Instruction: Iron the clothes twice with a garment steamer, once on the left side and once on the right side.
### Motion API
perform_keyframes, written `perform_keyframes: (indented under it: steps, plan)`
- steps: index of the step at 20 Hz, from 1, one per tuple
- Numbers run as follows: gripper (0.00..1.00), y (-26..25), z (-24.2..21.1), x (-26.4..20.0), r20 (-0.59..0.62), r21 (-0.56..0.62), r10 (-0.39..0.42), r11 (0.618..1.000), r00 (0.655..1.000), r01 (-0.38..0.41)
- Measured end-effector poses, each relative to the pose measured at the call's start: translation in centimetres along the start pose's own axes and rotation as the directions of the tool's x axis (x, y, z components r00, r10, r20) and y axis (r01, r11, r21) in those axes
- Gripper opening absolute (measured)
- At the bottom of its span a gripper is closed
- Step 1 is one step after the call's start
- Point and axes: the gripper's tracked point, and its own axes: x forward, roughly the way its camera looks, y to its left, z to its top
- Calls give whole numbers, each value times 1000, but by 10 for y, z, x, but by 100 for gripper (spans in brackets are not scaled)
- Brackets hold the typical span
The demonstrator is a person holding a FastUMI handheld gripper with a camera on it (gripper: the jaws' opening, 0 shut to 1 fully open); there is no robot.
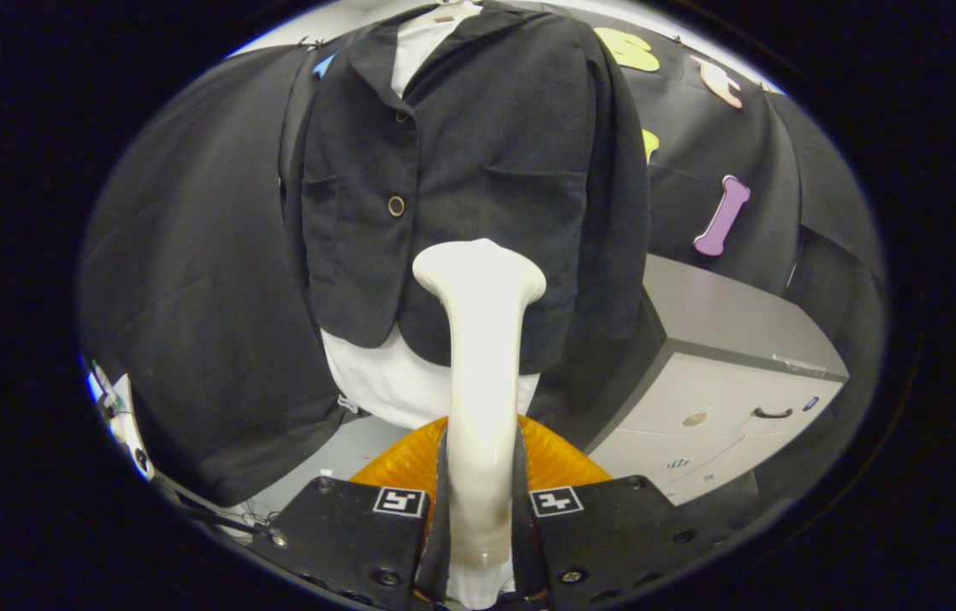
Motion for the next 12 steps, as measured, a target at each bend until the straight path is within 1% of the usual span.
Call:
perform_keyframes:
  steps: [6, 9, 12]
  plan:
    - [32, -3, 6, -10, 10, 24, 3, 1000, 1000, -3]
    - [32, -2, 30, -30, 75, 52, 4, 999, 997, -8]
    - [32, 6, 61, -52, 136, 62, 27, 997, 990, -35]
